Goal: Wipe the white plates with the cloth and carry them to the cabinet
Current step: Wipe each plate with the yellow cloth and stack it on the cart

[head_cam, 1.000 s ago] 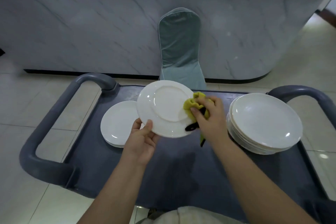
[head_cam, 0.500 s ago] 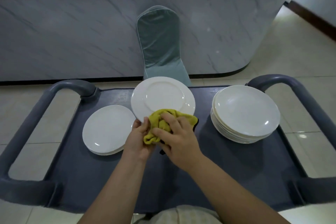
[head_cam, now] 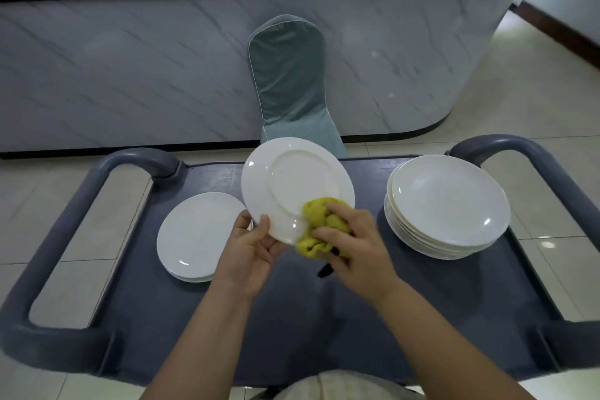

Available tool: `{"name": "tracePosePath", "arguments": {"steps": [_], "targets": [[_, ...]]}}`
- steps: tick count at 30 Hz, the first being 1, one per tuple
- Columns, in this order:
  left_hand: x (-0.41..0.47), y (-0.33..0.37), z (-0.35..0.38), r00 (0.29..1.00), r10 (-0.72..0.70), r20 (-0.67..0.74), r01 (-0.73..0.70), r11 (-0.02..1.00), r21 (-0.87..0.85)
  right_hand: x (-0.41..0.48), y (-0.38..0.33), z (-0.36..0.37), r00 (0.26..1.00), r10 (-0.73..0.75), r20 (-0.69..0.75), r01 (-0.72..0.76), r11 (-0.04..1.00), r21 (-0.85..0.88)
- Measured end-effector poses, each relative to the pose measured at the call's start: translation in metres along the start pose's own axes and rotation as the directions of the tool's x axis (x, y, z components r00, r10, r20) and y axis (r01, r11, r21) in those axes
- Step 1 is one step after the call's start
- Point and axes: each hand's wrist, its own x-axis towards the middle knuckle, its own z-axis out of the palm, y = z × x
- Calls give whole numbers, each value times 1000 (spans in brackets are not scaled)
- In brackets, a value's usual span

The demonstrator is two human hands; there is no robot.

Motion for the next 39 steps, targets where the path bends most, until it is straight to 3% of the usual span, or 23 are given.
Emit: {"name": "tracePosePath", "arguments": {"steps": [3,6,9,11,15,20,22,26,28,31,33,36,39], "targets": [[-5,14,-7,996,-8,94,-10,980,196,12,31,-20,946,315,-73,-309,947,87],[-9,20,-6,984,-19,178,-58,907,417,60,39,-24,865,485,-131,-458,868,193],[-7,17,3,978,22,209,-129,850,511,97,7,-6,929,350,-124,-324,927,190],[-5,18,6,980,68,186,-147,880,452,92,-22,9,978,203,-42,-193,966,172],[-2,27,-3,990,80,116,-111,949,294,28,-16,3,998,51,48,-58,986,153],[-2,22,-3,988,45,147,-96,927,361,39,13,-16,926,362,-102,-358,932,58],[3,20,5,985,70,161,-127,918,377,61,-2,-5,932,352,-85,-344,934,97],[16,35,8,986,85,142,-128,935,330,42,-13,3,985,162,54,-167,980,110],[18,40,5,984,53,173,-114,924,365,31,3,-10,972,229,41,-231,971,57],[19,35,6,969,-33,246,-85,888,452,40,17,-23,891,441,-106,-441,897,25],[20,30,11,962,-69,266,-67,878,474,50,8,-21,886,440,-144,-442,897,19],[27,24,18,971,-69,231,-46,886,461,46,-12,-10,943,329,-53,-328,944,30],[36,22,27,988,-54,146,-21,883,469,20,-12,-13,928,367,63,-368,930,11]]}}
